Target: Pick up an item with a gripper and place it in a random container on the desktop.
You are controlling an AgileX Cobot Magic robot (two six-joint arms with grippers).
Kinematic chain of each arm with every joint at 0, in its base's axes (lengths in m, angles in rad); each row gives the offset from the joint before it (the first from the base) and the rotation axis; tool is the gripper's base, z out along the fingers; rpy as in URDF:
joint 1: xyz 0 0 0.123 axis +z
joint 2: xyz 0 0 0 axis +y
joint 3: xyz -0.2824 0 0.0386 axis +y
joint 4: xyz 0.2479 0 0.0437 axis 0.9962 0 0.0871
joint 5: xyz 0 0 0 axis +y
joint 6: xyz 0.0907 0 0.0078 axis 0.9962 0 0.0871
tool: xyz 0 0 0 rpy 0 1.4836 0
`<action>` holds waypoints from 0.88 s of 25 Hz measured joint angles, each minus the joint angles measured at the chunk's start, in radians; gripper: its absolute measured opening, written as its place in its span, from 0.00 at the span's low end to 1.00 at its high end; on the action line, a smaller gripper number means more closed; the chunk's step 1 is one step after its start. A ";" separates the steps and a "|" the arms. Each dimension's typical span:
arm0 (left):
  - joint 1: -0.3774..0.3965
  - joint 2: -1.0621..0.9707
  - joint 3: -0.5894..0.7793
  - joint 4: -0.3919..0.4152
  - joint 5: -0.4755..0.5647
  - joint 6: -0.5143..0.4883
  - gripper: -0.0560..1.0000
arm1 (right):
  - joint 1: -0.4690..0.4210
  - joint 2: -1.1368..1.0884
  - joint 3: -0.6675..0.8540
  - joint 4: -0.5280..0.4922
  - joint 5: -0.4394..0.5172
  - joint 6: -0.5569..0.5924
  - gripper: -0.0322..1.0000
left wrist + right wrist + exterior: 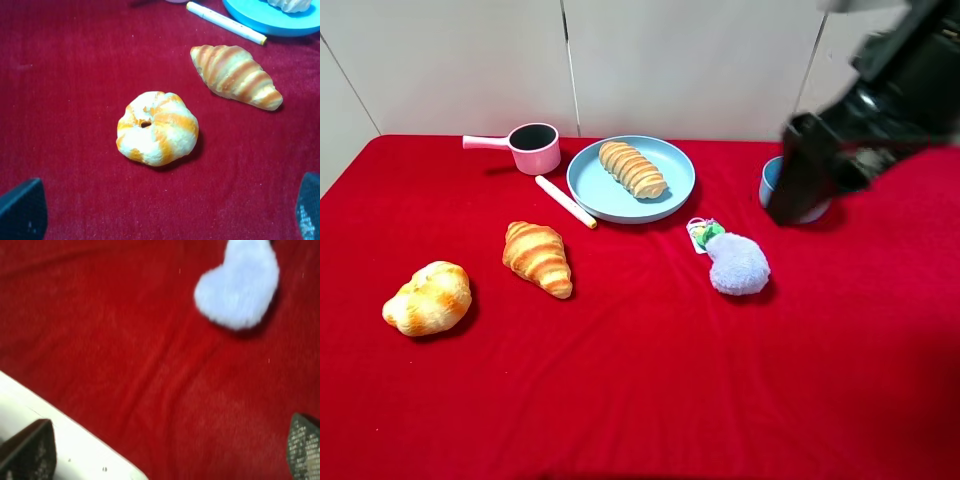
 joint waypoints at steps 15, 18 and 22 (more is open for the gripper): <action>0.000 0.000 0.000 0.000 0.000 0.000 1.00 | 0.000 -0.518 0.214 0.000 0.003 0.028 0.70; 0.000 0.000 0.000 0.000 0.000 0.000 1.00 | -0.008 -0.619 0.238 0.004 0.003 0.031 0.70; 0.000 0.000 0.000 0.000 0.000 0.000 1.00 | -0.112 -0.758 0.293 0.015 0.003 0.031 0.70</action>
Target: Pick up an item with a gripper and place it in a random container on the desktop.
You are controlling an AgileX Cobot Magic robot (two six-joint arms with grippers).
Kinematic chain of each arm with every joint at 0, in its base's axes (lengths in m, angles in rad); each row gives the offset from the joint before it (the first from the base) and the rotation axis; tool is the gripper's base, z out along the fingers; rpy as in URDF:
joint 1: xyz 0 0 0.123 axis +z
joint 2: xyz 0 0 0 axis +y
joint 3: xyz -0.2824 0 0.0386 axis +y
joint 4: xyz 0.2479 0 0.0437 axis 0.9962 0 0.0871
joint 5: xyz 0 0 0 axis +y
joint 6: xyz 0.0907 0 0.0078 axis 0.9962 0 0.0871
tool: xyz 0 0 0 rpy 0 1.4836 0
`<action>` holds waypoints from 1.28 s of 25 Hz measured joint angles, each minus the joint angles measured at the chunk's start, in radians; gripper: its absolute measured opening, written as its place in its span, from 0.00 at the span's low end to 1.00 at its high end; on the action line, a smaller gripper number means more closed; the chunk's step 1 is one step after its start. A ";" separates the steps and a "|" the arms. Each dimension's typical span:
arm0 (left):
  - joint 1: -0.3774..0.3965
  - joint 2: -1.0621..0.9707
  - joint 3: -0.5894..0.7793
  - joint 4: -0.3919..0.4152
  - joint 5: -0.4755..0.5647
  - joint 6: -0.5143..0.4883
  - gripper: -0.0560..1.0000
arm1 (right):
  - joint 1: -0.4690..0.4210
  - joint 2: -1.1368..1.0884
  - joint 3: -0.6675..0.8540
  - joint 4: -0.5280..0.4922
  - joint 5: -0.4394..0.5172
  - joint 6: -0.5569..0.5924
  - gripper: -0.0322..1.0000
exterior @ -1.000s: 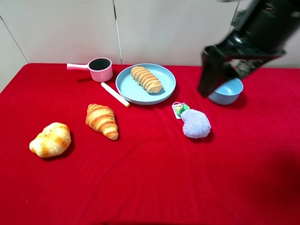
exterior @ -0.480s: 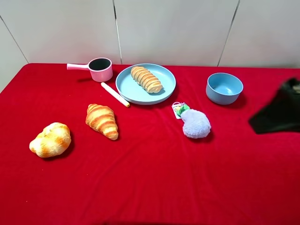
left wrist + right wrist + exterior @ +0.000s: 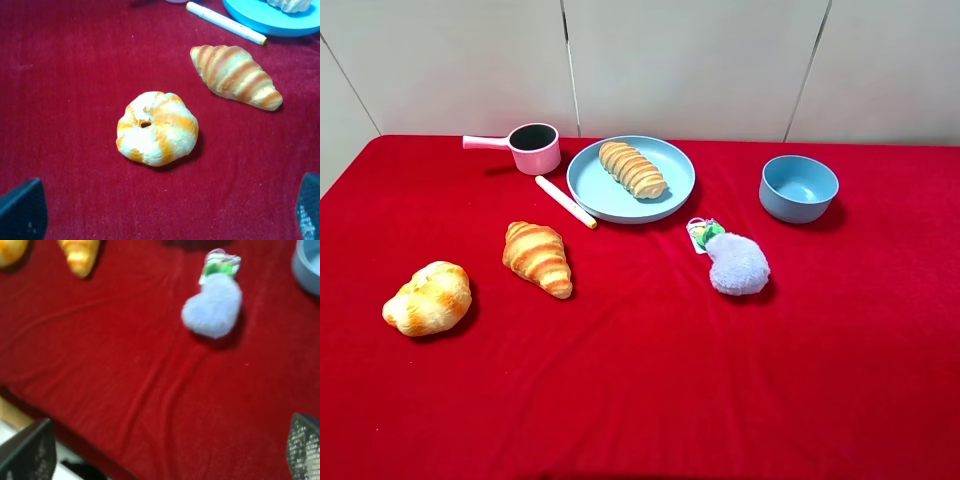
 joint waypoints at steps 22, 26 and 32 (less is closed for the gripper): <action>0.000 0.000 0.000 0.000 0.000 0.000 1.00 | -0.571 -0.510 0.315 -0.004 -0.139 -0.003 0.70; 0.000 0.000 0.000 0.000 0.000 0.000 1.00 | -0.571 -0.510 0.346 -0.020 -0.182 -0.003 0.70; 0.000 0.000 0.000 0.000 0.000 0.000 1.00 | -0.571 -0.510 0.347 -0.022 -0.187 -0.003 0.70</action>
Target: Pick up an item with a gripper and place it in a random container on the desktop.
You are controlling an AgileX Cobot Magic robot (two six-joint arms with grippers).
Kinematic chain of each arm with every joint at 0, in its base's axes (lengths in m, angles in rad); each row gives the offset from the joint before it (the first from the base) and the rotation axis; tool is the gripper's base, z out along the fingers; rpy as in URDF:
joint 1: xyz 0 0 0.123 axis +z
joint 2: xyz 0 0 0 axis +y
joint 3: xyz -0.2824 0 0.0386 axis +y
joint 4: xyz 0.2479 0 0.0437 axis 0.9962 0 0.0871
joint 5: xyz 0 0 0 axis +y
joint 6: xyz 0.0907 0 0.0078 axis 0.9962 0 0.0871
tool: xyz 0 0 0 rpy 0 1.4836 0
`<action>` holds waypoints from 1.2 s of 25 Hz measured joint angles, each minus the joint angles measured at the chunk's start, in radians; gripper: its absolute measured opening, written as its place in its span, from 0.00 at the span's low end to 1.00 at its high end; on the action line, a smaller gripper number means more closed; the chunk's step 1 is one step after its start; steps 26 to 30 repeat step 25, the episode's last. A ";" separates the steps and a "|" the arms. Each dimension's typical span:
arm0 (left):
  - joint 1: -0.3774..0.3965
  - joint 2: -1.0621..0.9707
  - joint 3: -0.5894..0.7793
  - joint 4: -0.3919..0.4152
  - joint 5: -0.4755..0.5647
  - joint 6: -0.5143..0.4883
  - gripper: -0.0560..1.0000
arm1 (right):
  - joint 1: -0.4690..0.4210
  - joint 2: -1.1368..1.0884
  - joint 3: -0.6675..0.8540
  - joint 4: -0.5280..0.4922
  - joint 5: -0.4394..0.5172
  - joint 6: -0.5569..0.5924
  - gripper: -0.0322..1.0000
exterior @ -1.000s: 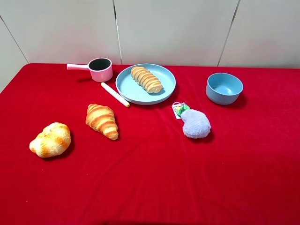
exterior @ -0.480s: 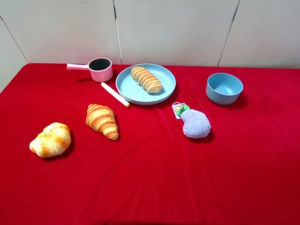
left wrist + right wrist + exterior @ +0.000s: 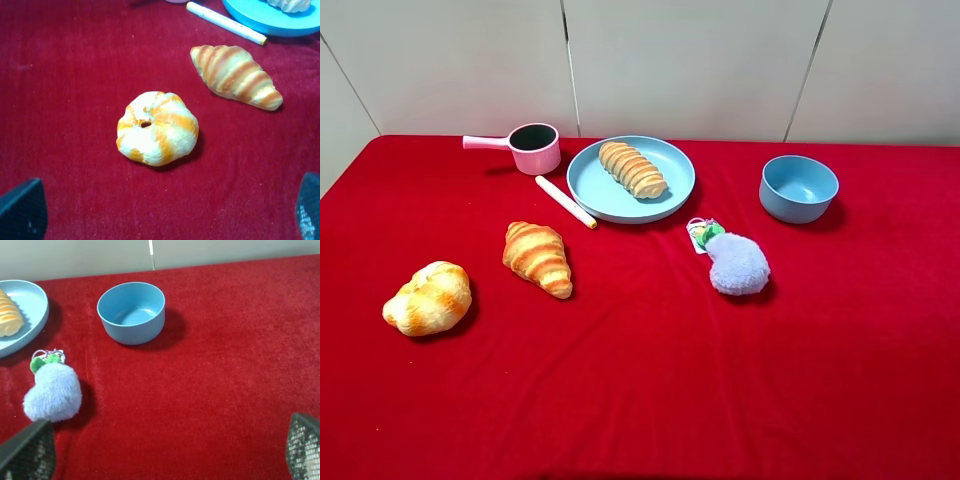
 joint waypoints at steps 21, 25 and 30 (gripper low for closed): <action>0.000 0.000 0.000 0.000 0.000 0.000 1.00 | 0.000 0.000 0.001 -0.001 0.000 0.000 0.70; 0.000 0.000 0.000 0.000 0.000 0.000 1.00 | 0.000 0.000 0.001 -0.001 0.000 0.000 0.70; 0.000 0.000 0.000 0.000 0.000 0.000 1.00 | 0.000 0.000 0.001 -0.001 0.000 0.000 0.70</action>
